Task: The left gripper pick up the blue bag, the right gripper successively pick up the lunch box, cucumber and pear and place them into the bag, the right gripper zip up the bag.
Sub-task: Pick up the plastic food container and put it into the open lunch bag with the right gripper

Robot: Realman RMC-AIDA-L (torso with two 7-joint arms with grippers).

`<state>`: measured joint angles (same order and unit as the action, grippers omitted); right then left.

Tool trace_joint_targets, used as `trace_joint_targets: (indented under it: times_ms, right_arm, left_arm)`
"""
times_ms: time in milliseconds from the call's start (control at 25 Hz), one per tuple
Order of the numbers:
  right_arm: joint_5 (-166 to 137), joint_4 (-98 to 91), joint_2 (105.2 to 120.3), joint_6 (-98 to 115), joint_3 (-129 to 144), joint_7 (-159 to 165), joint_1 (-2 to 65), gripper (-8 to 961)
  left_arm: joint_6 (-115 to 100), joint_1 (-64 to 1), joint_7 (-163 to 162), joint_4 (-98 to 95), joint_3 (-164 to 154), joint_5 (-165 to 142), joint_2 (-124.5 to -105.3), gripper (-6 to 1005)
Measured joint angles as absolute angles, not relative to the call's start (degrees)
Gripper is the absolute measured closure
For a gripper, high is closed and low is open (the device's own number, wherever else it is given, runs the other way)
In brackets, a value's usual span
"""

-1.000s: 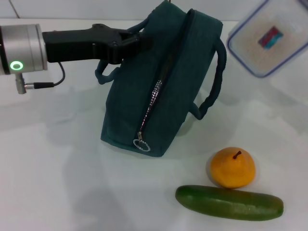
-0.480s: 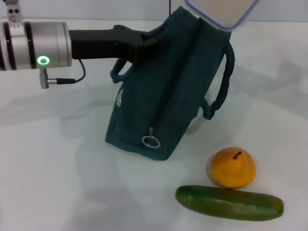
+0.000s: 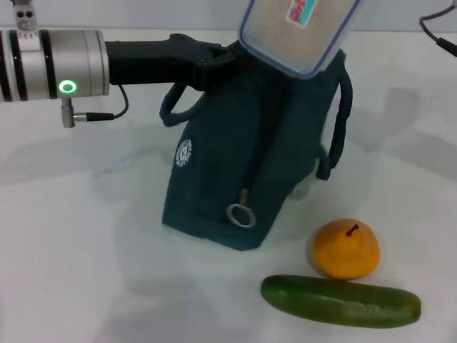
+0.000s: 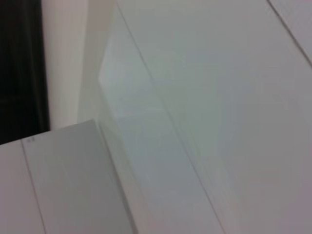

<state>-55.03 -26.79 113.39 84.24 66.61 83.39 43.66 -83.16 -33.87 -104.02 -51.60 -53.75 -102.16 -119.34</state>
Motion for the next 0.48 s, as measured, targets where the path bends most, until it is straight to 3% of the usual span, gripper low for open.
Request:
trace_joint_targets:
  times_ms: [480]
  right_arm:
    - [-58.68,-27.03,113.06,83.20,66.47,83.25,40.16,801]
  left_arm:
    - [-79.69,-34.40,-104.04,-50.95,-53.78,-102.58,-119.20,962]
